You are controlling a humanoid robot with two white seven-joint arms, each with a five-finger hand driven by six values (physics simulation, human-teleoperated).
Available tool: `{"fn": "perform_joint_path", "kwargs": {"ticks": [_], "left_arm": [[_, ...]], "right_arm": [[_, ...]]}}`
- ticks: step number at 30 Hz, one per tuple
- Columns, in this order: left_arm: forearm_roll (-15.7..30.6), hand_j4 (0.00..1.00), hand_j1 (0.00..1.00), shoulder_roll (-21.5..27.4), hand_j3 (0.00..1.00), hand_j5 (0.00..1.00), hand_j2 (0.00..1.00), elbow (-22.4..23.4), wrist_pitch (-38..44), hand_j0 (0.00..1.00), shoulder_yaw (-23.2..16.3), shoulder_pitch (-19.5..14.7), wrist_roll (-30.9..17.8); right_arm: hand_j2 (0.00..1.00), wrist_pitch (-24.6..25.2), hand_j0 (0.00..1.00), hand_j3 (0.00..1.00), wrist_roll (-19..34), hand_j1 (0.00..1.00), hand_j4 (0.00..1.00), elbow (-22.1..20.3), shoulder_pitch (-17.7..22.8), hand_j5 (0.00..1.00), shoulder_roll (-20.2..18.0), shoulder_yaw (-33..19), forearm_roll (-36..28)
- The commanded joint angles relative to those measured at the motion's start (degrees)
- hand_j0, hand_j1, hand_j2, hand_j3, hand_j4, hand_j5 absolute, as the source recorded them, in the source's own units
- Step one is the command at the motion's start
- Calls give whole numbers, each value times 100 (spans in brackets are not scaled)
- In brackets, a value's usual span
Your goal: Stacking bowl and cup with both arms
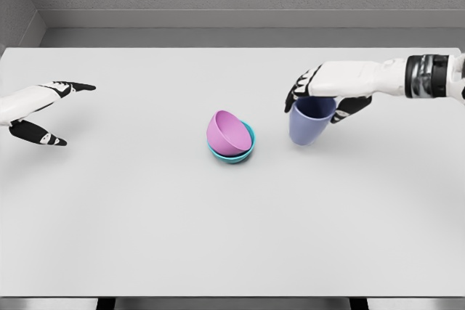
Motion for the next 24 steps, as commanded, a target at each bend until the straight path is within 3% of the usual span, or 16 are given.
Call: {"fn": "perform_joint_path", "kwargs": {"ticks": [1, 11, 24], "left_arm": [[34, 100, 100, 0, 100, 100, 100, 1, 16, 100, -1, 0, 2], [34, 100, 100, -35, 100, 100, 100, -8, 16, 100, -1, 0, 2], [34, 100, 100, -61, 100, 100, 100, -8, 16, 100, -1, -9, 2]], "right_arm": [[71, 15, 71, 71, -2, 71, 71, -10, 0, 71, 82, 37, -33], [70, 50, 70, 70, -2, 70, 70, -10, -334, 70, 425, 239, -33], [70, 59, 70, 70, -2, 70, 70, -71, -527, 70, 548, 248, -42]]}}
